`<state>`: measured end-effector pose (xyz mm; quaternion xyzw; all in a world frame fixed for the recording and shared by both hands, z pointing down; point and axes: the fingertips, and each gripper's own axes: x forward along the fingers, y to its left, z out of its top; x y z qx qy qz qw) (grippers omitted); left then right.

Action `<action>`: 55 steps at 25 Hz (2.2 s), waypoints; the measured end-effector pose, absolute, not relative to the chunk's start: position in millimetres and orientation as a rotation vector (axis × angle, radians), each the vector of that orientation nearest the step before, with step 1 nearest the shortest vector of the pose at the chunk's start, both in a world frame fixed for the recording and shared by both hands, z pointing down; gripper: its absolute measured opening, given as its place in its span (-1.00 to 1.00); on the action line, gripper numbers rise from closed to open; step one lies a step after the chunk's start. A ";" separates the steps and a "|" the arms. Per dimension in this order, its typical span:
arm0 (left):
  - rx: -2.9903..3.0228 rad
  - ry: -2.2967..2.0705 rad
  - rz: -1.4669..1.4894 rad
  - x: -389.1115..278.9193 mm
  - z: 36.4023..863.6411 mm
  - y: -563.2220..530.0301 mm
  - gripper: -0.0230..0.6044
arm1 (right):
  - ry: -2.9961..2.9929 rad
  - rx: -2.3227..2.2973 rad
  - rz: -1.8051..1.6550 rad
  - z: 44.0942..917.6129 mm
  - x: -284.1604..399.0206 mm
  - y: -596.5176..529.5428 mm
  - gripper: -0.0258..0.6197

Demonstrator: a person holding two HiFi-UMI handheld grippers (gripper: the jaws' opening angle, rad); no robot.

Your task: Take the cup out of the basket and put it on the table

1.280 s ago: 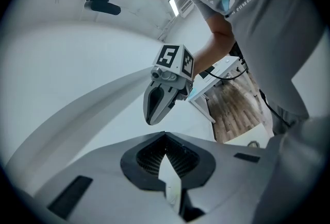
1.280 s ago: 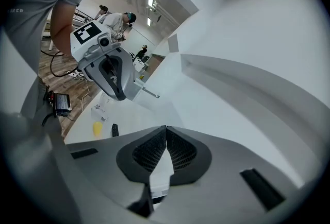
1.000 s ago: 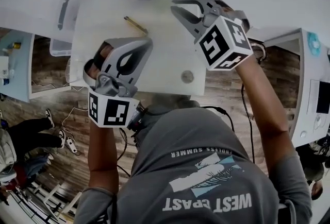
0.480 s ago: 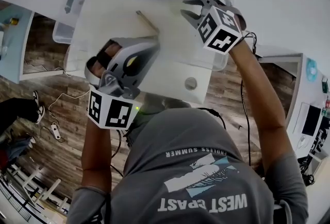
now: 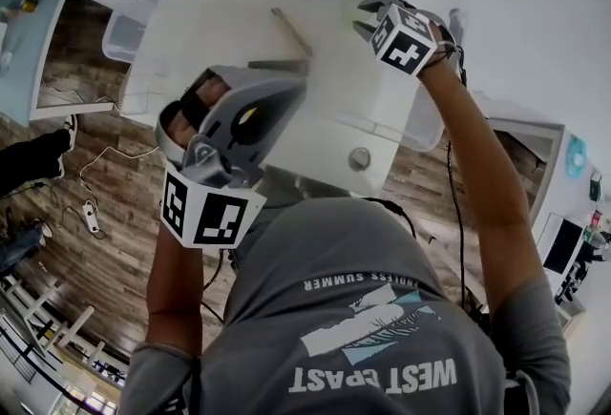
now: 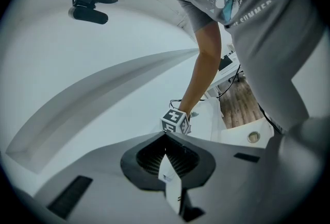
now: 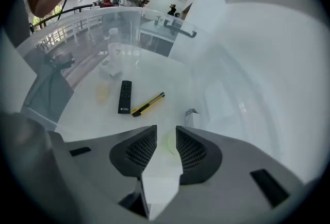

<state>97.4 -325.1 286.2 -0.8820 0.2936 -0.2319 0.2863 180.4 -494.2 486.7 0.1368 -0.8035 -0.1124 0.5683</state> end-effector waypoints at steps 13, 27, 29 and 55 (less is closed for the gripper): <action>-2.381 0.797 -0.605 92.5 291.5 -342.2 -0.90 | -1.776 0.251 -0.144 551.3 192.4 -517.7 -0.54; -2.405 0.807 -0.607 85.3 300.0 -352.0 -0.90 | -1.663 0.189 -0.091 591.0 196.9 -522.3 -0.60; -2.406 0.810 -0.607 84.6 300.5 -352.3 -0.90 | -1.654 0.198 -0.094 592.6 198.3 -524.9 -0.76; -2.382 0.782 -0.596 96.2 296.2 -327.8 -0.90 | -1.892 0.343 -0.284 447.4 150.5 -474.0 -0.84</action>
